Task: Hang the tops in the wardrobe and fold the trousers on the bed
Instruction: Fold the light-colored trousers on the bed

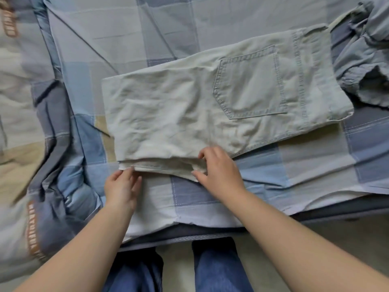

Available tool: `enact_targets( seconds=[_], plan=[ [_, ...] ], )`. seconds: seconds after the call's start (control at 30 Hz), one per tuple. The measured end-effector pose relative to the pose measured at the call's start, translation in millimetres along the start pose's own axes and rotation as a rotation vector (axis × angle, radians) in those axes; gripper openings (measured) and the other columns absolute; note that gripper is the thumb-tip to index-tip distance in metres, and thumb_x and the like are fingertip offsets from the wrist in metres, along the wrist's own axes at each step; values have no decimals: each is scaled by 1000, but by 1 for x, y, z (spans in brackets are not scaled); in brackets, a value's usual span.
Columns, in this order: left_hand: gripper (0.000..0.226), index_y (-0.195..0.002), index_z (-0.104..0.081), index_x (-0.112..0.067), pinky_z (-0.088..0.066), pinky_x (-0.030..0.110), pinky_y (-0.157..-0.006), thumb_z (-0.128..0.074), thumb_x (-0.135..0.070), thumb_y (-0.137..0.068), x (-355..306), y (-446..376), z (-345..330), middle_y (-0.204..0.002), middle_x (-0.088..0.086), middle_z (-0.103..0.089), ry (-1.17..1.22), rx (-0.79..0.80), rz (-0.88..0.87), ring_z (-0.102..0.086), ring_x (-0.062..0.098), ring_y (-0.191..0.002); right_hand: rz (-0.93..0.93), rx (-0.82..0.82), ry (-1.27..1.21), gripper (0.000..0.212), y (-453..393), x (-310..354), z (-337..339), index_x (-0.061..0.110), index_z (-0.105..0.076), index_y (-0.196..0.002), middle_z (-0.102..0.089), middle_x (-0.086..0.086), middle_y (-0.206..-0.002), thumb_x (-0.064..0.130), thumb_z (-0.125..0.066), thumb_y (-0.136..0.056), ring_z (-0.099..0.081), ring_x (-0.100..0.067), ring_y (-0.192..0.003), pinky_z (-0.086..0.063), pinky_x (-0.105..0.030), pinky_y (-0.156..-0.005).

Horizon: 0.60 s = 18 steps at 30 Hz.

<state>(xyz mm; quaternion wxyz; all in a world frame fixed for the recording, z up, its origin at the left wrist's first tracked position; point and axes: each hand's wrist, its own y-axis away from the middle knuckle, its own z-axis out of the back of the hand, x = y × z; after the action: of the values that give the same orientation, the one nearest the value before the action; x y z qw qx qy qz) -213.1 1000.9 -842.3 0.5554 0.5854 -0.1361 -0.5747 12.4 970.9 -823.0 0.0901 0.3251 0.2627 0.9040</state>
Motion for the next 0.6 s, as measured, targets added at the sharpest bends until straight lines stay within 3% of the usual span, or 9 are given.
enact_targets(
  seconds=[0.13, 0.2, 0.3, 0.37, 0.47, 0.53, 0.6],
  plan=[
    [22, -77, -47, -14, -52, 20, -60, -64, -13, -90, -7, -10, 8, -72, 3, -52, -179, -10, -131, -55, 11, -67, -71, -83, 128, 41, -4, 9, -31, 21, -46, -108, -48, 0, -111, 39, -69, -80, -46, -20, -106, -34, -33, -87],
    [33, -75, -39, -18, -45, 25, -60, -70, -18, -86, -11, -15, 10, -68, 0, -45, -308, -55, -232, -48, 13, -60, -46, -94, 166, 32, -6, 10, -36, 21, -48, -104, -51, 1, -106, 33, -67, -82, -48, -20, -102, -32, -33, -83],
    [35, -73, -39, -24, -40, 26, -65, -73, -22, -81, -12, -11, 17, -70, -5, -41, -548, -58, -498, -44, 14, -66, -21, -121, 204, 11, -4, 12, -39, 23, -55, -94, -57, 4, -96, 25, -61, -84, -52, -20, -97, -30, -34, -78],
    [29, -78, -46, -26, -37, 24, -69, -74, -23, -80, -18, -6, 21, -74, -9, -43, -731, 39, -759, -45, 13, -74, 0, -148, 221, 9, -5, 12, -40, 24, -61, -94, -62, 4, -95, 24, -60, -86, -55, -21, -97, -29, -34, -77],
    [15, -93, -61, -17, -32, 14, -70, -71, -20, -83, -45, -13, 12, -84, -3, -51, -882, 195, -1063, -42, 2, -77, 2, -203, 151, 22, 1, 10, -41, 22, -66, -109, -66, -1, -98, 25, -62, -87, -58, -25, -97, -31, -33, -78],
    [19, -103, -66, -10, -33, 9, -77, -67, -17, -86, -74, -23, -9, -97, 7, -56, -983, 280, -1167, -46, 4, -85, -15, -188, 107, 24, 20, 7, -47, 19, -69, -112, -65, -8, -95, 20, -63, -88, -59, -31, -94, -36, -37, -79],
    [28, -115, -65, -11, -36, 16, -95, -64, -16, -88, -98, -31, -42, -118, 11, -56, -1136, 396, -1179, -53, 17, -104, -37, -207, 57, 19, 39, -2, -51, 14, -74, -103, -64, -11, -88, 13, -66, -86, -60, -34, -89, -41, -40, -78]
  ],
)
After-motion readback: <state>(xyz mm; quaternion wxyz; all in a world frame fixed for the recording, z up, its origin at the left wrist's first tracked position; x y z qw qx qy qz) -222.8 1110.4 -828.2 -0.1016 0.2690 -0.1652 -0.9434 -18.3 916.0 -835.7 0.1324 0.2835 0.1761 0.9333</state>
